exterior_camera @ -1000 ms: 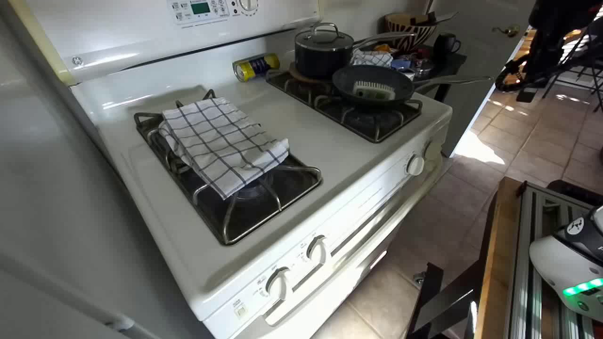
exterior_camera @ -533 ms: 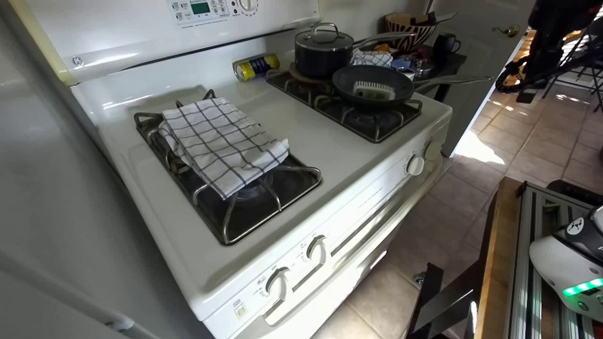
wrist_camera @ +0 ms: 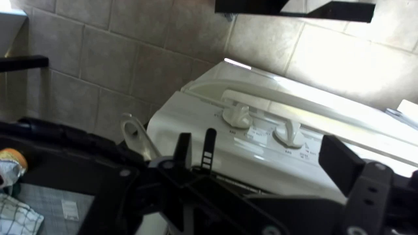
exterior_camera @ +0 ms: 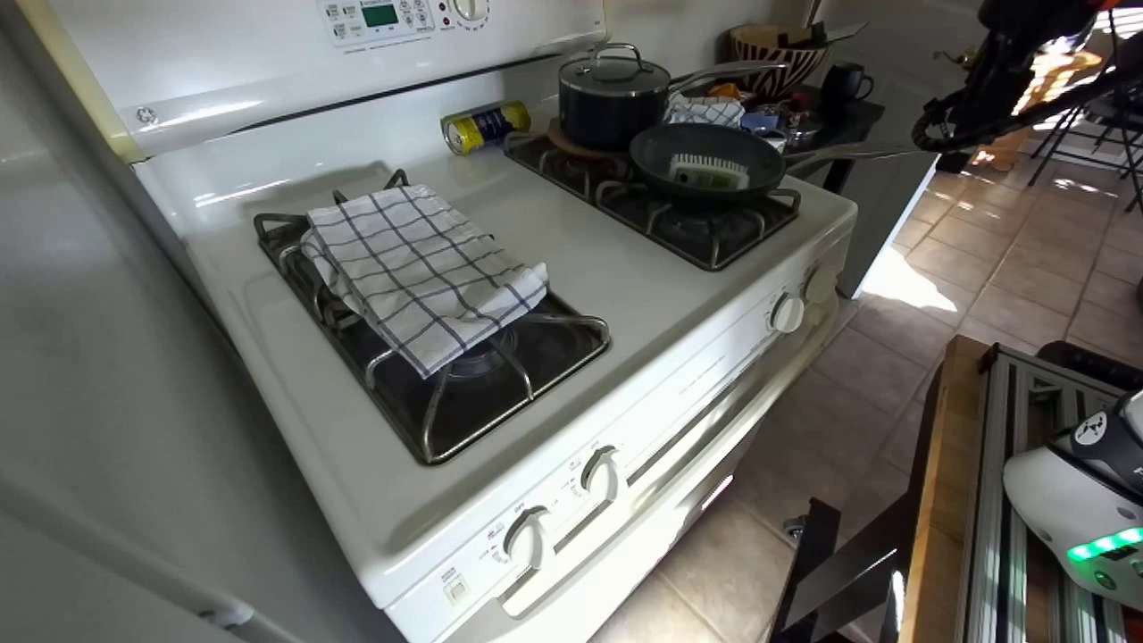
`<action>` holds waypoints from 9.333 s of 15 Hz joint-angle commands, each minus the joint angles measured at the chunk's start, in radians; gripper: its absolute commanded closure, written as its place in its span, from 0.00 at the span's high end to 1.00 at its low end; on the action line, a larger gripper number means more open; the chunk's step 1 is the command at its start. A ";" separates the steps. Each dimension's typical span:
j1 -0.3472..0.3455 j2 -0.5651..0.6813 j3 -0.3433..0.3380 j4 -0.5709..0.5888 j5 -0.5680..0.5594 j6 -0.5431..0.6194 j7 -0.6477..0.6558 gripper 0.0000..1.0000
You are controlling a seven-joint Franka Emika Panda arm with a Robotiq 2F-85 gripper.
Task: Remove the glass lid from the pot and put it on the white towel
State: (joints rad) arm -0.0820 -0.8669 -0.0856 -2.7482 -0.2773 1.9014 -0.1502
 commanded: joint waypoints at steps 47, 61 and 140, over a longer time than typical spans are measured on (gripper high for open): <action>0.220 0.927 -0.270 0.788 0.534 0.682 -0.820 1.00; 0.002 0.976 -0.042 0.828 0.594 0.759 -0.876 1.00; -0.170 1.152 0.094 1.144 0.780 0.356 -1.133 0.03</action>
State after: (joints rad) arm -0.2506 0.3079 -0.0117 -1.6103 0.4814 2.2698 -1.2614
